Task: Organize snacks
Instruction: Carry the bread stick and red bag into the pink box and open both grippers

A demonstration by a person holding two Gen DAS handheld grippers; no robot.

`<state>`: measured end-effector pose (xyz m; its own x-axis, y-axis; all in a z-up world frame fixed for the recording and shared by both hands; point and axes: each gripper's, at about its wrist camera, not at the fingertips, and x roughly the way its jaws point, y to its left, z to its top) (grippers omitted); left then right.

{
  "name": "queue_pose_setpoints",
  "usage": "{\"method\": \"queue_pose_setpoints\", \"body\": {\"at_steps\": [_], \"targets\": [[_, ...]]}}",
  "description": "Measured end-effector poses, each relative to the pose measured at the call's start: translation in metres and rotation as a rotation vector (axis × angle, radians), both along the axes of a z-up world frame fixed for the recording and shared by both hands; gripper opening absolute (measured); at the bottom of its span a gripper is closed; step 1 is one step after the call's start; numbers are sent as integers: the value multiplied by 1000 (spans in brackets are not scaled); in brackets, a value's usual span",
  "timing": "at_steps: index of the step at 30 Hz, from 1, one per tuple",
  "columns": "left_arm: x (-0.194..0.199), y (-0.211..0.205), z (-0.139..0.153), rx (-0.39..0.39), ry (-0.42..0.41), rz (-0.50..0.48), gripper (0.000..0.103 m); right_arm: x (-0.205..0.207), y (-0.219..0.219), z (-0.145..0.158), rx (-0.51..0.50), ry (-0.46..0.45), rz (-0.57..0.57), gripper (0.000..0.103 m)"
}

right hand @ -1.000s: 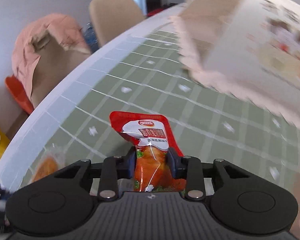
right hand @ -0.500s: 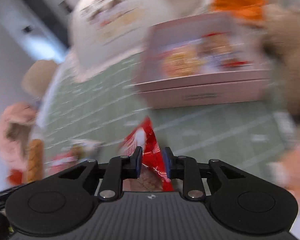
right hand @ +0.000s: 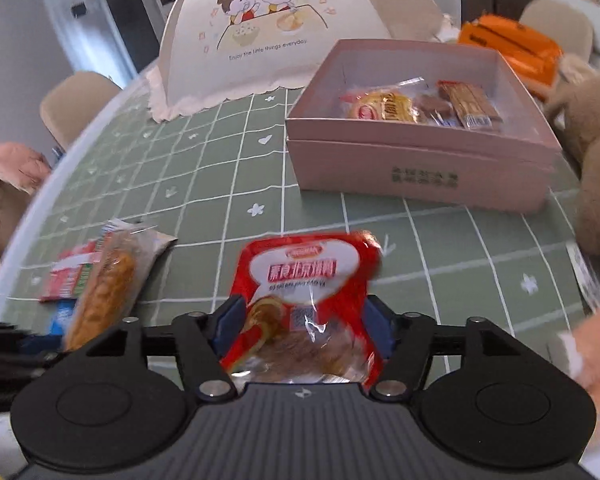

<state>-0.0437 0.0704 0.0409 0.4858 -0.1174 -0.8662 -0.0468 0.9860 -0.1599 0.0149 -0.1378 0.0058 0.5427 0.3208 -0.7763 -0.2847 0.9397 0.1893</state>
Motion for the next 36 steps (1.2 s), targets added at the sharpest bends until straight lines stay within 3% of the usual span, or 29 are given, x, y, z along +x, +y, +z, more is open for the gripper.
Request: {"method": "queue_pose_setpoints", "body": {"at_steps": [1, 6, 10, 15, 18, 20, 23, 30, 36], "targets": [[0, 1, 0, -9, 2, 6, 34, 1, 2, -1, -9, -15, -9, 77], [-1, 4, -2, -52, 6, 29, 34, 2, 15, -3, -51, -28, -39, 87], [-5, 3, -2, -48, -9, 13, 34, 0, 37, -11, -147, -28, -45, 103], [-6, 2, -1, -41, -9, -4, 35, -4, 32, -10, -135, -26, -1, 103], [-5, 2, -2, -42, -12, -8, 36, -8, 22, -5, -139, -28, 44, 90], [-4, 2, -3, -43, -12, -8, 37, -12, 13, 0, -142, -25, 59, 67], [-3, 1, -3, -37, -9, -13, 37, -16, -2, 5, -118, 23, 53, 59], [-2, 0, -3, -27, -7, -43, 35, -44, -36, 23, -104, 5, -6, 57], [1, -6, 1, -67, 22, -47, 34, -56, -50, 43, -147, -75, -43, 57]]}}
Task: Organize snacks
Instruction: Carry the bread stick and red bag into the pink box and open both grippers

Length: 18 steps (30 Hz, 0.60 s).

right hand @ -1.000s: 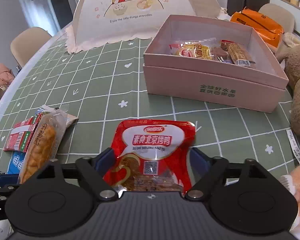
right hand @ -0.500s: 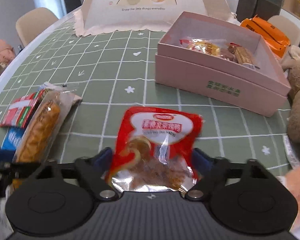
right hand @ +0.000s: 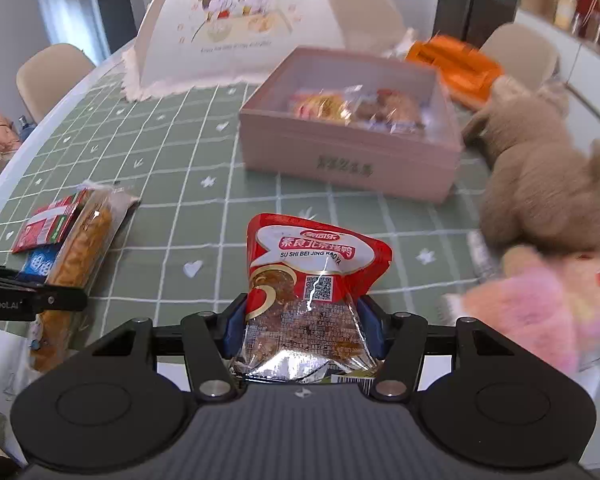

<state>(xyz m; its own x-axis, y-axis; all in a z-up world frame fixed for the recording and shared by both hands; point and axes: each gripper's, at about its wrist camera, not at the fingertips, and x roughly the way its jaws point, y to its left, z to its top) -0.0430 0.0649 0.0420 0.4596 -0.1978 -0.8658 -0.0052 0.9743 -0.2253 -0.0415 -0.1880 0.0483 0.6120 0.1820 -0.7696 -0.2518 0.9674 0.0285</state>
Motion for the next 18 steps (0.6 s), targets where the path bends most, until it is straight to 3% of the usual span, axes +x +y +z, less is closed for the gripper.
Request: {"method": "queue_pose_setpoints", "body": {"at_steps": [4, 8, 12, 16, 18], "targets": [[-4, -24, 18, -46, -28, -67, 33, -1, -11, 8, 4, -25, -8, 57], [-1, -46, 60, -86, -129, -113, 33, -1, -23, 16, -6, -53, -15, 57], [19, -56, 151, -183, -314, -188, 33, -1, -39, 32, -18, -107, -14, 57], [53, -73, 245, -136, -530, -263, 34, 3, -56, 52, -1, -175, -47, 57], [80, -87, 272, -95, -574, -278, 34, 5, -65, 60, 17, -203, -68, 57]]}}
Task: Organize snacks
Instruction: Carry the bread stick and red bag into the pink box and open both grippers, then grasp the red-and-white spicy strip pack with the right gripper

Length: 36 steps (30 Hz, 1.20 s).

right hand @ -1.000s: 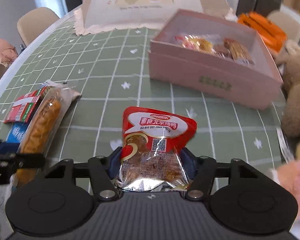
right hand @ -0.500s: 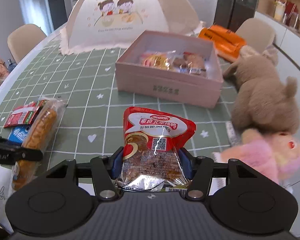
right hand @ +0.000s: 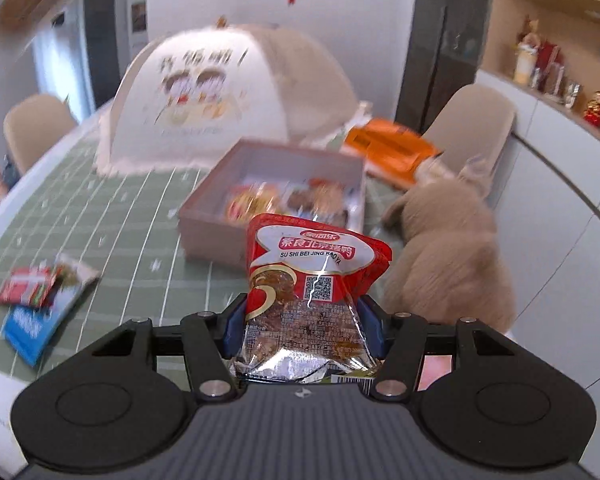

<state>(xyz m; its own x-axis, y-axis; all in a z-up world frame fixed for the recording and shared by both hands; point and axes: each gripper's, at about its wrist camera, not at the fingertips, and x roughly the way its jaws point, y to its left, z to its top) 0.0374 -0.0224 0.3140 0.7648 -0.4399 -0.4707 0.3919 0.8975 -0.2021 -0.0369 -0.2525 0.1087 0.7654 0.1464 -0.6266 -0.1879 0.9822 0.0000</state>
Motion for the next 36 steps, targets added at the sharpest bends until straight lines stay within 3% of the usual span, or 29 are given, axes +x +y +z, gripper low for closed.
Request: {"method": "queue_pose_setpoints", "body": {"at_steps": [3, 5, 9, 12, 16, 18, 21, 24, 25, 26, 29, 33, 36], "targets": [[55, -19, 14, -16, 67, -3, 34, -2, -7, 12, 16, -44, -22, 57], [93, -28, 6, -34, 131, 0, 34, -4, -13, 15, 26, -69, -35, 57], [129, -17, -58, -132, 221, 36, 35, -13, -26, 9, 39, -74, -70, 58], [106, 0, -104, -166, 267, 41, 35, -15, -38, -7, 41, -18, -98, 58], [44, 22, -157, -76, 305, 64, 35, -6, -50, -19, 52, 49, -116, 58], [12, 30, -182, -37, 340, 74, 35, 3, -49, -10, 62, 34, -95, 58], [-24, 49, -211, -66, 430, 110, 35, 28, -42, 25, 71, -39, -25, 58], [-44, 66, -212, -104, 434, 151, 35, 71, -30, 74, 85, -96, 33, 58], [-49, 73, -208, -111, 416, 175, 35, 87, -26, 92, 103, -109, 46, 64], [-54, 80, -203, -118, 397, 204, 35, 104, -23, 108, 132, -126, 65, 77], [-66, 107, -190, -133, 359, 320, 35, 145, -11, 139, 149, -151, 60, 81], [-87, 154, -193, -124, 358, 506, 35, 163, 2, 139, 179, -137, 8, 81], [-103, 194, -212, -145, 443, 655, 35, 159, 22, 113, 155, -81, 46, 81]]}}
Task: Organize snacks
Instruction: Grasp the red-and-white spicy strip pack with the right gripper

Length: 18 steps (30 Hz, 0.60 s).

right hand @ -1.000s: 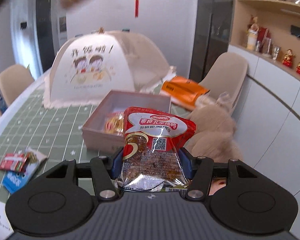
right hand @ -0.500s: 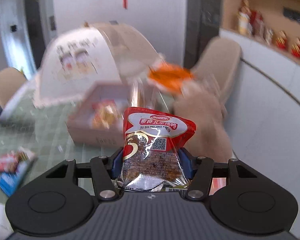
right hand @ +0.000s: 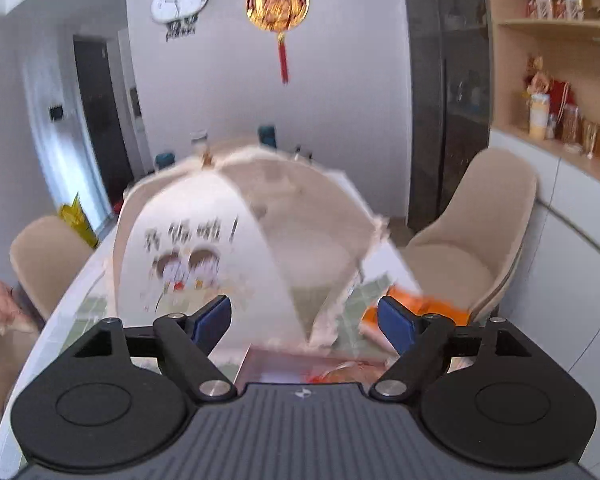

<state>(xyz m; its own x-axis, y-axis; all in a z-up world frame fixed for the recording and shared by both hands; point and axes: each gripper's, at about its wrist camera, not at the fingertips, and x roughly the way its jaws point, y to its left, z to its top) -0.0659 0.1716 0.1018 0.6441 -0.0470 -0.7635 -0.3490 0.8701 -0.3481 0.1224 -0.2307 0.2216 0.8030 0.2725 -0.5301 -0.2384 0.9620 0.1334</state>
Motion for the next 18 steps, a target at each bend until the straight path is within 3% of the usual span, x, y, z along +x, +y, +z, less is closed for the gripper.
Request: {"method": "queue_pose_setpoints", "body": {"at_steps": [5, 12, 15, 18], "targets": [[-25, 35, -21, -55, 63, 89, 35, -20, 47, -63, -96, 108, 74, 81], [-22, 44, -25, -88, 44, 40, 35, -75, 142, -152, -84, 357, 320, 81], [-18, 49, -25, -83, 55, 20, 35, -109, 186, -174, -109, 370, 410, 81], [-17, 57, -28, -80, 68, -4, 35, -130, 225, -184, -172, 308, 456, 81]]}}
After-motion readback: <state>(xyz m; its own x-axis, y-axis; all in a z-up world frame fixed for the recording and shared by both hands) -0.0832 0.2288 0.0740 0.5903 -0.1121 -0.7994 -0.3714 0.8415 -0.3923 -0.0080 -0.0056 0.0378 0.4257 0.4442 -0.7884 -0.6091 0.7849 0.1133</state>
